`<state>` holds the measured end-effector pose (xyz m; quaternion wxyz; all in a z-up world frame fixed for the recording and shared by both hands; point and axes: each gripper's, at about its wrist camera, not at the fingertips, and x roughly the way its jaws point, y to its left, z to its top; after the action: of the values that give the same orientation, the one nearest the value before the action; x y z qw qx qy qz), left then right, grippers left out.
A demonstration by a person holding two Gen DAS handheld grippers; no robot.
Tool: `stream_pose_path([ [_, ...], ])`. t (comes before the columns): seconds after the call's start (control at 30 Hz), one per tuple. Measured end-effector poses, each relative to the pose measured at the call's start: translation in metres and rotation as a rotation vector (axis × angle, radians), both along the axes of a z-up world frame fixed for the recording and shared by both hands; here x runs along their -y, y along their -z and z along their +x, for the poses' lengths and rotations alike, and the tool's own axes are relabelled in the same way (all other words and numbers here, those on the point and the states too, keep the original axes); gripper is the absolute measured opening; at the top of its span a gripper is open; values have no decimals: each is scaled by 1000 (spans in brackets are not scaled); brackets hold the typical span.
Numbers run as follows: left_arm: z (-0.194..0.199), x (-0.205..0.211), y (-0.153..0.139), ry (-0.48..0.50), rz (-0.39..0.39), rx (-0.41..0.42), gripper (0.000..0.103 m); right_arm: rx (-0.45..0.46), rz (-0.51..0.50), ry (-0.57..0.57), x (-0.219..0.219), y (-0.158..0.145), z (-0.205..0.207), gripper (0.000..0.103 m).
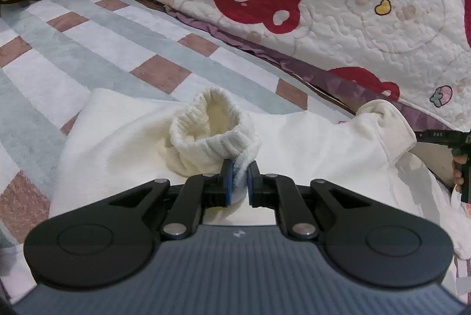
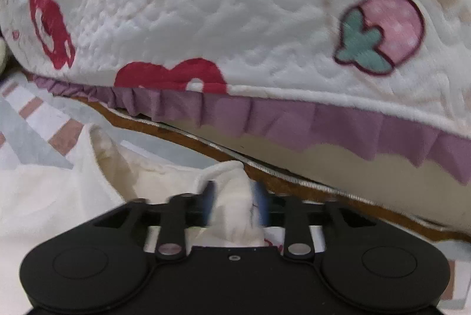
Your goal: Fold clothes
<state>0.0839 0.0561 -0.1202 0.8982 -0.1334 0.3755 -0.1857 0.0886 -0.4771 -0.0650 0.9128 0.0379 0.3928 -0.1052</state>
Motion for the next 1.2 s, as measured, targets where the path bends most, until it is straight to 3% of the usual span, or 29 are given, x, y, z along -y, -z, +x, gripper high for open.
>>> stream_pose_path([
  [0.17, -11, 12, -15, 76, 59, 115, 9, 54, 156, 87, 31, 0, -16, 55],
  [0.27, -21, 35, -23, 232, 98, 160, 12, 55, 199, 111, 47, 4, -28, 55],
  [0.3, -23, 43, -21, 263, 110, 141, 18, 49, 217, 110, 51, 6, -33, 55],
  [0.4, -26, 62, -13, 294, 103, 87, 52, 22, 252, 84, 60, 11, -47, 55],
  [0.5, -30, 71, -17, 308, 27, 76, 52, 0, 261, 58, 67, 14, -59, 55],
  [0.57, -28, 76, -29, 323, -38, 103, 58, -1, 270, 59, 76, 13, -66, 55],
  [0.6, -25, 80, -35, 331, -66, 116, 68, 2, 294, 67, 83, 12, -68, 55],
  [0.63, -13, 87, -39, 346, -85, 98, 73, 6, 332, 75, 90, 10, -70, 55],
  [0.73, 34, 124, -50, 407, -154, 18, 73, 26, 481, 99, 106, 9, -64, 55],
  [0.87, 105, 201, -55, 458, -140, -37, 73, 60, 682, 155, 108, 22, -44, 61],
  [0.93, 131, 233, -43, 431, -131, -84, 73, 61, 758, 181, 103, 33, -32, 62],
  [1.0, 152, 260, -28, 398, -109, -128, 73, -2, 663, 142, 84, 37, -20, 62],
  [1.1, 173, 283, -7, 357, -38, -154, 73, -35, 505, 45, 59, 35, -10, 62],
  [1.13, 179, 288, -1, 348, -18, -158, 73, -31, 497, 42, 58, 35, -9, 62],
  [1.2, 189, 288, 13, 376, -64, -230, 71, -22, 482, 37, 56, 35, -8, 62],
])
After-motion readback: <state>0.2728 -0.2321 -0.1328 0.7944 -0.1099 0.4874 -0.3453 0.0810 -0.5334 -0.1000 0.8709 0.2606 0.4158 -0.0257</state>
